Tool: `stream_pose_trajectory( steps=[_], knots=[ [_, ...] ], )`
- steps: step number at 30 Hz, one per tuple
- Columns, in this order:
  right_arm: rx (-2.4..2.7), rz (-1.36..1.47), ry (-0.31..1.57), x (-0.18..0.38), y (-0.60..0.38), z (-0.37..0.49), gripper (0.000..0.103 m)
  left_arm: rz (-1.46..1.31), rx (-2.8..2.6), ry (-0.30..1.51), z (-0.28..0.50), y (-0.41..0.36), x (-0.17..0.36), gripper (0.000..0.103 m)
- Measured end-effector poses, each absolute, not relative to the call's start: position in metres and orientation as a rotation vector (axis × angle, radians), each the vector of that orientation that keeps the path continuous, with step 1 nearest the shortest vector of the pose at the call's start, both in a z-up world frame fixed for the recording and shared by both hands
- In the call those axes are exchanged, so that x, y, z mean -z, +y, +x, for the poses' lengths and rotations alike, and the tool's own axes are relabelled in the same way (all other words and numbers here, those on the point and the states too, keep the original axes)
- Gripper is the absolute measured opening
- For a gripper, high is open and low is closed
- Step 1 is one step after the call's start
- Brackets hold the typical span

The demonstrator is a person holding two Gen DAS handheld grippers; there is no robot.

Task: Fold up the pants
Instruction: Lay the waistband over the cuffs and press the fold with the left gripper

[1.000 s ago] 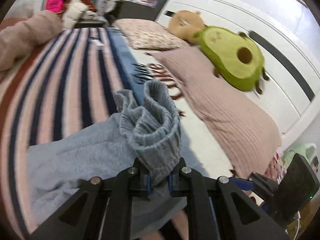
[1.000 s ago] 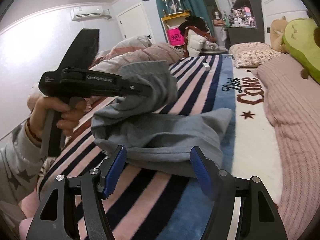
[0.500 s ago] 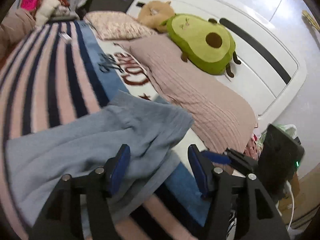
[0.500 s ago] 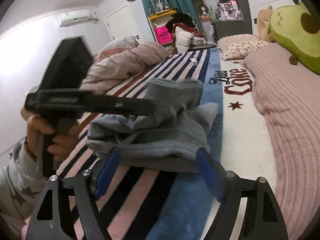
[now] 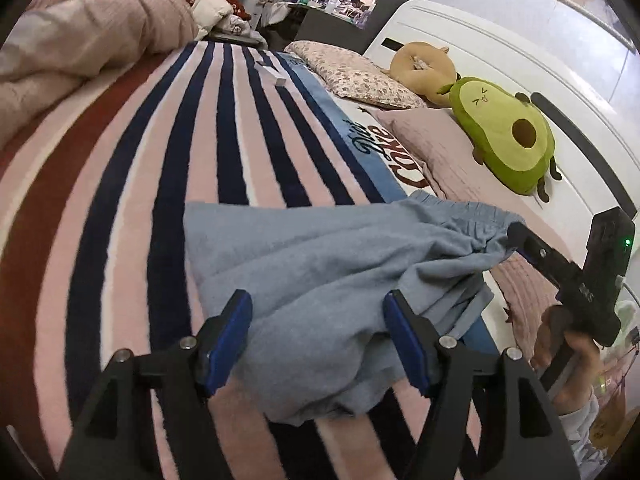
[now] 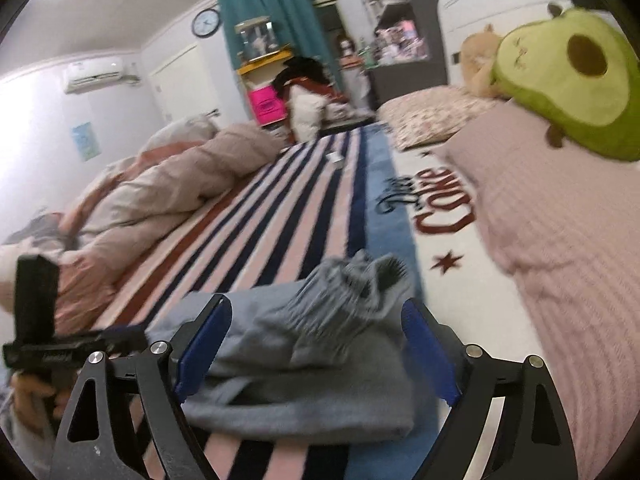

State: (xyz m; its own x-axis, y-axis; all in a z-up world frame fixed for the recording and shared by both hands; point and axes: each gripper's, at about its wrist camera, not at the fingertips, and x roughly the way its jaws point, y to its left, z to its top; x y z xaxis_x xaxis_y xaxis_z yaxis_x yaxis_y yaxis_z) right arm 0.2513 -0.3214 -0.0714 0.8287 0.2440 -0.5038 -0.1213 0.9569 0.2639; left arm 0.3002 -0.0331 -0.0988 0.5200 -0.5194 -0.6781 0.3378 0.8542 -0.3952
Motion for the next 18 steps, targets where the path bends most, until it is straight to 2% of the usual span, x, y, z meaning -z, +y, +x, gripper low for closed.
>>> stream_pose_trajectory(
  steps=[3, 6, 11, 16, 17, 18],
  knots=[
    [-0.162, 0.184, 0.582, 0.076, -0.320, 0.251, 0.044, -0.215, 0.529, 0.892, 0.296, -0.033, 0.106, 0.064],
    [-0.153, 0.157, 0.637, 0.091, -0.324, 0.251, 0.038, -0.199, 0.543, 0.910, 0.294, -0.034, 0.111, 0.065],
    [-0.154, 0.196, 0.757, 0.127, -0.338, 0.244, 0.036, -0.140, 0.556, 0.934, 0.288, -0.041, 0.115, 0.065],
    [-0.169, 0.229, 0.784, 0.128, -0.343, 0.235, 0.039, -0.143, 0.558, 0.931, 0.282, -0.034, 0.105, 0.065],
    [-0.178, 0.252, 0.780, 0.124, -0.346, 0.234, 0.043, -0.183, 0.565, 0.920, 0.282, -0.028, 0.102, 0.065],
    [-0.192, 0.266, 0.771, 0.121, -0.347, 0.233, 0.054, -0.252, 0.575, 0.896, 0.284, -0.019, 0.096, 0.068]
  ],
)
